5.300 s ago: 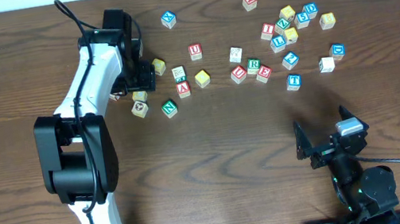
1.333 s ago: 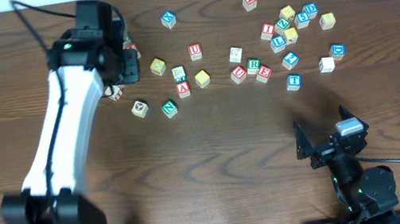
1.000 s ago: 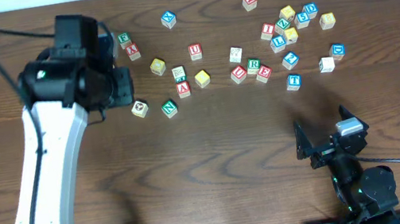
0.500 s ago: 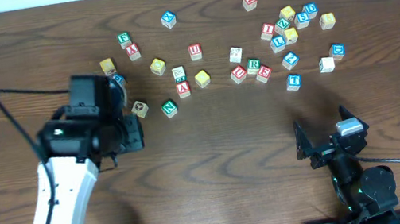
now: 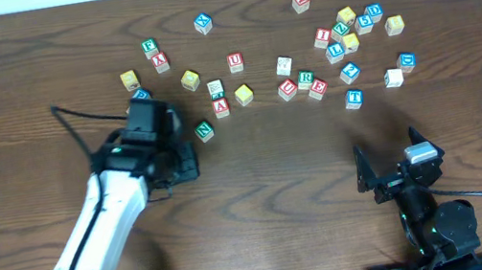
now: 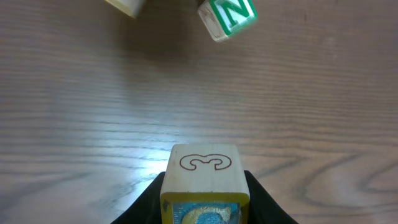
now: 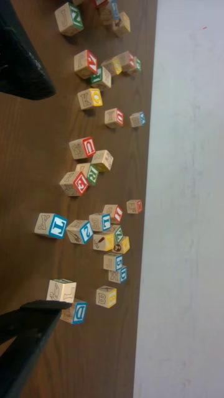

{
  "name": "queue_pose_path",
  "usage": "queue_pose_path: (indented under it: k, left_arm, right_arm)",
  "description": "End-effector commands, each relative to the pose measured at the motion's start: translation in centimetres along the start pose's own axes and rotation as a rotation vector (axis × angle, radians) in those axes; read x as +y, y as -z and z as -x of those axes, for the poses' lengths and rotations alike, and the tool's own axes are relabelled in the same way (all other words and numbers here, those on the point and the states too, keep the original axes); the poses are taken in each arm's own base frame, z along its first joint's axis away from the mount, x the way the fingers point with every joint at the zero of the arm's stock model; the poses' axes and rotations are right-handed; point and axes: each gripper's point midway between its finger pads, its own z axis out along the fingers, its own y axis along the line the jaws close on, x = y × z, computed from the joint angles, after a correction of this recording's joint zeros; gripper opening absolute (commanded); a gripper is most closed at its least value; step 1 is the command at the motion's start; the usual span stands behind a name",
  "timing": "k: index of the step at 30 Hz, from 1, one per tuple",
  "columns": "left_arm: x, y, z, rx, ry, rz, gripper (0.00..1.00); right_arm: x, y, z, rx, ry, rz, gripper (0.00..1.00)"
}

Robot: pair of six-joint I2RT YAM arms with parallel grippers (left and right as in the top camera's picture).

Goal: Spell out CORL
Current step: 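Carry the yellow C block toward the open table below the blocks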

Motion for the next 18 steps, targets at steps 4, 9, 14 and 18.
queue_pose_path:
  k: [4, 9, 14, 18]
  left_arm:
    - [-0.1, -4.1, -2.1, 0.091, -0.033, 0.129, 0.07]
    - [-0.1, -6.1, -3.0, 0.136, -0.058, 0.178, 0.07]
    - [0.2, -7.2, -3.3, 0.157, -0.059, 0.196, 0.08]
    - [0.4, -7.8, -3.2, 0.158, -0.059, 0.205, 0.07]
  right_arm:
    - [-0.1, 0.0, 0.0, 0.000, 0.013, -0.002, 0.99]
    - [-0.1, 0.0, 0.0, 0.000, 0.013, -0.002, 0.99]
    - [-0.1, 0.0, 0.0, 0.000, 0.013, -0.002, 0.99]
    - [-0.1, 0.0, 0.0, 0.000, 0.013, -0.002, 0.99]
